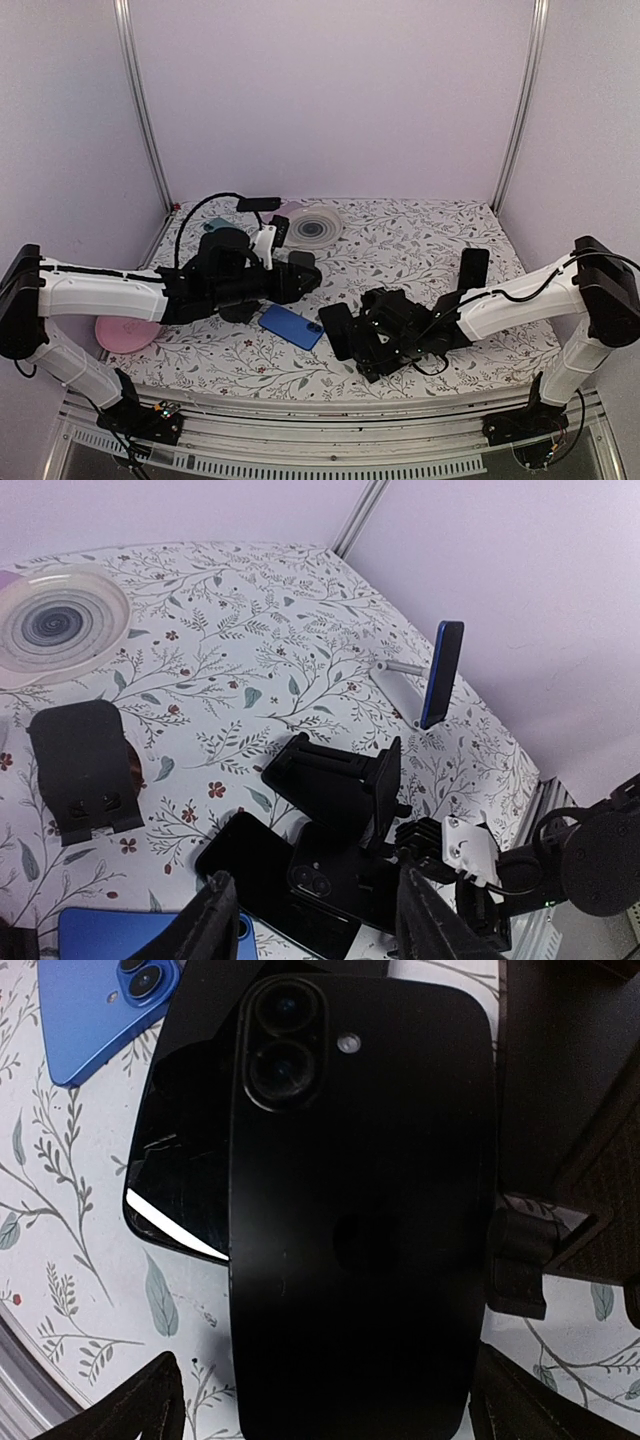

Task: Place the phone on the phone stand
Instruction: Pick up the phone at the center of the board.

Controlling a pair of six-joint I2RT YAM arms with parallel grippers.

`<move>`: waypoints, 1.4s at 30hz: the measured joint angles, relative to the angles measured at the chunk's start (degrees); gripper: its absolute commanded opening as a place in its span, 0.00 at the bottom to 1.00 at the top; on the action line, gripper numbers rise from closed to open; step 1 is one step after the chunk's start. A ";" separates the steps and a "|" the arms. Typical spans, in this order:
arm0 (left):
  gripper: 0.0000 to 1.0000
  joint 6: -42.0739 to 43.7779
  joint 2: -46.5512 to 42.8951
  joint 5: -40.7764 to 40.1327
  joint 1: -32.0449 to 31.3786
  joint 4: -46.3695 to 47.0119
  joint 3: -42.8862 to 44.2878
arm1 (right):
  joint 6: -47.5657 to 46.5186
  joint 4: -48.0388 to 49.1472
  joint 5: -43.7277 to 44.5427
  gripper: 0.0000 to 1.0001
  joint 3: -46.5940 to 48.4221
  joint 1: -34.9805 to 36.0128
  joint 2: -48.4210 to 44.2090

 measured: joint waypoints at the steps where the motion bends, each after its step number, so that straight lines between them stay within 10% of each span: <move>1: 0.54 -0.02 -0.07 0.00 0.00 0.04 -0.04 | 0.00 -0.26 0.35 0.98 0.83 0.31 0.79; 18: 0.54 -2.54 -0.26 0.00 0.22 0.50 -1.68 | 3.10 -5.31 7.10 0.59 7.15 2.97 6.47; 42: 0.52 -17.33 7.43 3.80 0.28 8.96 -6.51 | 4.31 -3.23 3.21 0.53 5.86 2.99 1.75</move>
